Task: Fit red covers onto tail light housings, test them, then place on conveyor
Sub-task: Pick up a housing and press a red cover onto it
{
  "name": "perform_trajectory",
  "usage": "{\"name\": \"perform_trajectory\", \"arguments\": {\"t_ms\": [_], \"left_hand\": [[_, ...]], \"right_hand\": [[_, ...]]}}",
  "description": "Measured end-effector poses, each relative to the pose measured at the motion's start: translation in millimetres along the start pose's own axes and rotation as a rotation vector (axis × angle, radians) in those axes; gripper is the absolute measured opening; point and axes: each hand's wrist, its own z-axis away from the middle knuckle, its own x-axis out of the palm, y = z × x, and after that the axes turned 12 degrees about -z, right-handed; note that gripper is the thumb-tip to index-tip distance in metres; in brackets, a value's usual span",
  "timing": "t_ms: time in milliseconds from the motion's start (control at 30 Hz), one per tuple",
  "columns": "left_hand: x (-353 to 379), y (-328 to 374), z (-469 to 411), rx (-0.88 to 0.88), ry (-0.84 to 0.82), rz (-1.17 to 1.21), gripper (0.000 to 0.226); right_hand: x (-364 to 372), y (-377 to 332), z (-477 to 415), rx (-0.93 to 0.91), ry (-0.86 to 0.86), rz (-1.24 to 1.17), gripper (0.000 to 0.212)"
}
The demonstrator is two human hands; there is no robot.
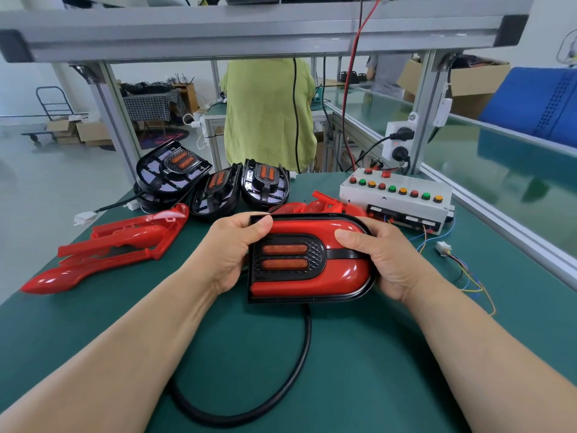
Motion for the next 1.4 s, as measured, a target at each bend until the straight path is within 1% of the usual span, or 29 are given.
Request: {"name": "perform_trajectory", "arguments": {"t_ms": [133, 233, 333, 400, 567, 667, 733, 800, 833, 867, 900, 933, 967, 1000, 1033, 1067, 1133, 1200, 1267, 1300, 1333, 1400], "left_hand": [[6, -4, 1, -0.016, -0.017, 0.04, 0.03], [8, -5, 1, -0.019, -0.06, 0.081, 0.03], [8, -5, 1, -0.001, -0.072, 0.102, 0.032], [10, -7, 1, 0.008, -0.055, 0.092, 0.035], [10, -6, 0, 0.06, -0.017, 0.087, 0.036], [9, -9, -2, 0.072, 0.011, 0.012, 0.038], [8, -9, -3, 0.07, -0.002, -0.07, 0.039], [3, -6, -2, 0.118, -0.057, -0.115, 0.046], [-2, -4, -2, 0.166, -0.073, -0.16, 0.054], [-7, -1, -2, 0.209, -0.046, -0.245, 0.062], [-13, 1, -1, 0.234, 0.023, -0.361, 0.062], [-20, 1, -2, 0.245, 0.106, -0.489, 0.051], [-26, 0, -3, 0.241, 0.165, -0.62, 0.034], [-32, -2, -5, 0.224, 0.175, -0.751, 0.017], [-35, -4, -6, 0.195, 0.129, -0.885, 0.006], [-36, -7, -6, 0.163, 0.056, -1.016, 0.007], [-34, -10, -5, 0.121, -0.06, -1.219, 0.021], [-34, -11, -6, 0.096, -0.063, -1.289, 0.026], [-36, -10, -7, 0.036, -0.021, -1.285, 0.025], [-37, -9, -7, 0.011, 0.025, -1.323, 0.024], [-37, -7, -6, 0.001, 0.111, -1.384, 0.023], [-43, 0, -5, 0.048, 0.408, -1.474, 0.022]], "right_hand": [[-3, 2, 0, 0.048, 0.013, 0.0, 0.047], [-4, 2, 0, 0.076, 0.005, -0.022, 0.044], [-3, 3, -1, 0.077, 0.013, -0.009, 0.053], [-2, 3, -1, 0.077, 0.023, 0.002, 0.055], [-1, 4, -2, 0.036, 0.029, 0.004, 0.052], [-2, 2, -2, 0.047, 0.036, -0.011, 0.043], [-2, 1, -1, 0.072, 0.046, -0.034, 0.038], [-3, -1, -1, 0.079, 0.055, -0.065, 0.034], [-3, -3, -1, 0.079, 0.065, -0.087, 0.033], [-4, -5, -1, 0.076, 0.08, -0.111, 0.036], [-6, -7, -1, 0.071, 0.095, -0.131, 0.04], [-8, -9, -1, 0.066, 0.11, -0.143, 0.045], [-10, -11, -1, 0.061, 0.121, -0.152, 0.046], [-11, -11, -1, 0.058, 0.128, -0.159, 0.046], [-12, -11, -1, 0.056, 0.134, -0.163, 0.045], [-12, -11, -1, 0.057, 0.139, -0.165, 0.045], [-12, -11, -1, 0.06, 0.146, -0.16, 0.048], [-12, -11, -1, 0.063, 0.146, -0.151, 0.05], [-12, -11, -1, 0.068, 0.141, -0.156, 0.05], [-12, -12, 0, 0.073, 0.139, -0.159, 0.049], [-12, -12, -1, 0.078, 0.136, -0.16, 0.048], [-13, -12, -1, 0.087, 0.125, -0.168, 0.044]]}}
